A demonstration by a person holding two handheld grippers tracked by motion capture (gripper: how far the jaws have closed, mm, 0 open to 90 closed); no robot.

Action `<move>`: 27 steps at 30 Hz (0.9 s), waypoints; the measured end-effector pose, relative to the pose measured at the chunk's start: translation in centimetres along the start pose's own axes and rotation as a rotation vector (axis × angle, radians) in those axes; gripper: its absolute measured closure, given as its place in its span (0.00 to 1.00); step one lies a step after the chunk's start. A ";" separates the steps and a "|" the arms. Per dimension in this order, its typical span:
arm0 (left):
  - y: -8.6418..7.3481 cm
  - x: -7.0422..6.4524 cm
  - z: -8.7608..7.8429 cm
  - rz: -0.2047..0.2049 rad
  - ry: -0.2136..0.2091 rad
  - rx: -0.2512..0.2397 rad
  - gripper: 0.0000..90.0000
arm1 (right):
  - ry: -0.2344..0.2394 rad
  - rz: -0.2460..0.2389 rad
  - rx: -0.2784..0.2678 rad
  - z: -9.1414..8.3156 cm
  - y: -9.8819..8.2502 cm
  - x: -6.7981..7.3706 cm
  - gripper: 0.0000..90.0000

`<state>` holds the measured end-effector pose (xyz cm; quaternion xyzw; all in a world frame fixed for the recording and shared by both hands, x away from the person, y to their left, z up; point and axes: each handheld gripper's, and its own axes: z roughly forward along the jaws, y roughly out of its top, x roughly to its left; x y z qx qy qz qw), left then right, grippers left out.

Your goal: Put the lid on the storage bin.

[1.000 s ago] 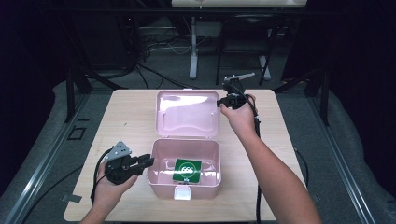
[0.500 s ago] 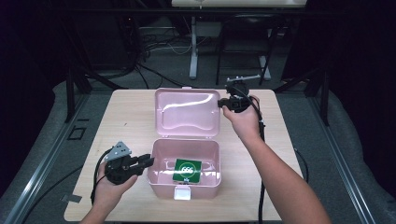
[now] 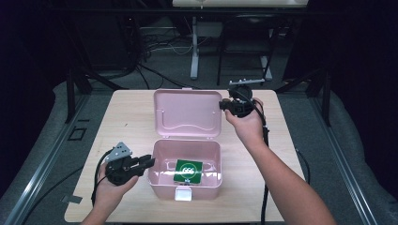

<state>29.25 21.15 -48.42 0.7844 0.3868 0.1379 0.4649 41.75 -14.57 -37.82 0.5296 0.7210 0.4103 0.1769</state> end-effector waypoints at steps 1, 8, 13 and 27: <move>0.0 0.0 0.0 -0.001 -0.001 -0.002 0.82 | 0.002 -0.001 -0.007 -0.1 -0.1 0.0 0.96; 0.0 0.0 0.0 -0.003 0.001 -0.002 0.82 | 0.014 -0.009 -0.021 -0.9 -0.4 0.3 0.96; 0.0 0.0 0.0 -0.002 0.002 -0.002 0.82 | 0.020 -0.023 -0.049 -1.5 -0.9 0.5 0.96; 0.0 -0.1 0.0 -0.008 0.006 -0.005 0.82 | 0.036 -0.061 -0.116 -2.9 -2.4 1.0 0.96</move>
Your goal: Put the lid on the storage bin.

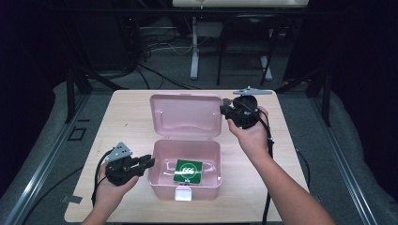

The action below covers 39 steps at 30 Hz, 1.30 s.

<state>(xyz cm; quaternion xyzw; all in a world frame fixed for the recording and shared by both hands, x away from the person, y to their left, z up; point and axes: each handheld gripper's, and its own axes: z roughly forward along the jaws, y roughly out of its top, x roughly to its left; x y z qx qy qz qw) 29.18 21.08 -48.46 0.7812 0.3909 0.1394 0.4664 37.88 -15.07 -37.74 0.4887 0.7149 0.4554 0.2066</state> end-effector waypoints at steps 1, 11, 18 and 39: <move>0.0 0.0 0.0 0.000 0.000 -0.001 0.82 | 0.002 -0.004 -0.007 -0.1 -0.1 0.0 0.96; 0.0 0.0 0.0 -0.004 -0.002 -0.004 0.82 | -0.008 -0.049 -0.042 -1.1 -0.9 0.8 0.96; -0.1 0.0 0.0 -0.004 0.000 -0.006 0.82 | -0.015 -0.070 -0.063 -1.6 -1.5 1.2 0.96; -0.2 -0.2 0.0 -0.014 0.011 -0.013 0.82 | -0.041 -0.069 -0.174 -3.0 -4.1 2.5 0.96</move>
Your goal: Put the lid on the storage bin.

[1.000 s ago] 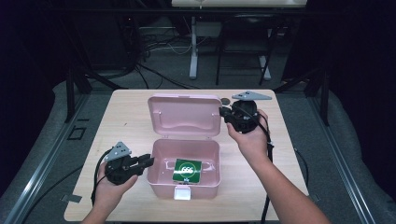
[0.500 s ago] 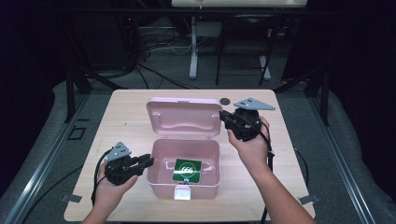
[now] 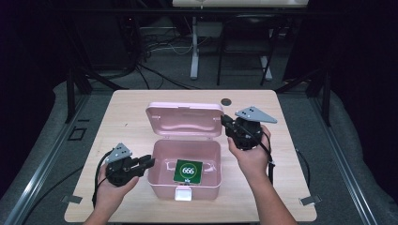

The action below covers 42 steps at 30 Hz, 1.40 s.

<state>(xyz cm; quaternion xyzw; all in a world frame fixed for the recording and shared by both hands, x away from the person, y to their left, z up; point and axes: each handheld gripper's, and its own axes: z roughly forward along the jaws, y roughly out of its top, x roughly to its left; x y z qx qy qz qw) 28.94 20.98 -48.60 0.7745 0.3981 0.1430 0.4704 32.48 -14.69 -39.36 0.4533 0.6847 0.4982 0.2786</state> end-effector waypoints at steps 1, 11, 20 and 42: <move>0.0 0.0 0.0 -0.002 0.001 -0.001 0.82 | 0.000 0.005 -0.006 -0.1 -0.2 0.0 0.96; -0.1 -0.2 0.0 -0.007 0.011 -0.004 0.80 | 0.013 -0.016 -0.028 -0.5 -0.7 0.1 0.96; 1.6 0.3 -0.9 0.000 0.043 -0.062 0.75 | 0.016 -0.015 -0.030 -0.7 -0.9 0.2 0.96; 10.0 1.1 -1.4 0.073 0.160 -0.185 0.73 | 0.047 0.016 -0.034 -0.6 -0.9 -0.3 0.95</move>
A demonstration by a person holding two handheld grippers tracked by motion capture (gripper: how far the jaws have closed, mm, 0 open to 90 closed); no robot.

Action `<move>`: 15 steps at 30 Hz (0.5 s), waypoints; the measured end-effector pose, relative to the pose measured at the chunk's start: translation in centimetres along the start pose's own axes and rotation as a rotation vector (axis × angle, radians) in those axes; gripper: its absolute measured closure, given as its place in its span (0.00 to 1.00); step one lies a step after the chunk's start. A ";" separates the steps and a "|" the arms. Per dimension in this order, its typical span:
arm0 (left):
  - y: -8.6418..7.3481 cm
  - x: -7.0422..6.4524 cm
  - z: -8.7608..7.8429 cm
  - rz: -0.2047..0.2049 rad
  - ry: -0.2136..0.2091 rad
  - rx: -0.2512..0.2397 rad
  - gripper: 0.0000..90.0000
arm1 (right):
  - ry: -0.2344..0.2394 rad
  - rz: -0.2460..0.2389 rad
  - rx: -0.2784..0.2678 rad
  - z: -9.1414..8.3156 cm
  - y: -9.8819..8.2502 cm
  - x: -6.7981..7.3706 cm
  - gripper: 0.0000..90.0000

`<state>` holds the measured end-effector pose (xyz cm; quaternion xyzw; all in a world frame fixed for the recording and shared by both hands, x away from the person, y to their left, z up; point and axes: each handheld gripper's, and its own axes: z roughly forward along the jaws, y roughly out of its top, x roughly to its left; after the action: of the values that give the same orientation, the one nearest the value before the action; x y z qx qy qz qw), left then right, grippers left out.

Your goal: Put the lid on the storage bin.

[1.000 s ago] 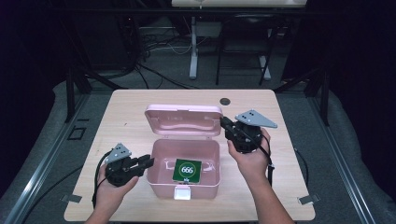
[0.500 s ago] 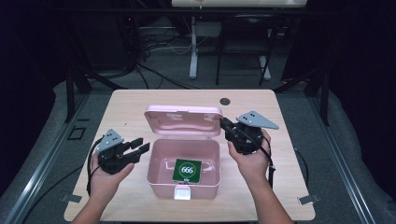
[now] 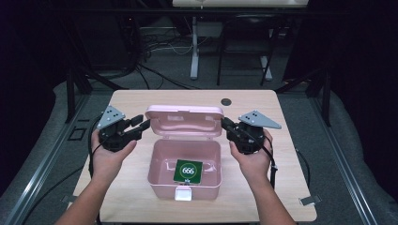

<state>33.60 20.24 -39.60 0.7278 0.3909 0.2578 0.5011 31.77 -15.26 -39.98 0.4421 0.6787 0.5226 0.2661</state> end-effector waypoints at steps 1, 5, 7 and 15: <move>0.2 -0.1 0.1 0.000 0.000 -0.006 0.74 | 0.000 0.000 -0.002 0.0 0.0 0.0 0.95; 1.1 -0.6 0.3 0.015 -0.013 -0.018 0.77 | 0.005 0.008 -0.008 0.1 -0.1 -0.2 0.95; 1.4 -0.7 0.4 0.018 -0.006 -0.016 0.79 | 0.015 0.014 -0.007 0.1 -0.1 -0.3 0.95; 1.6 -0.9 0.4 0.019 0.038 -0.011 0.90 | 0.037 0.031 0.000 -0.1 0.0 -0.5 0.93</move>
<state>33.88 18.96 -38.29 0.7237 0.3919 0.2784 0.4952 31.94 -15.73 -40.03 0.4428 0.6766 0.5348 0.2452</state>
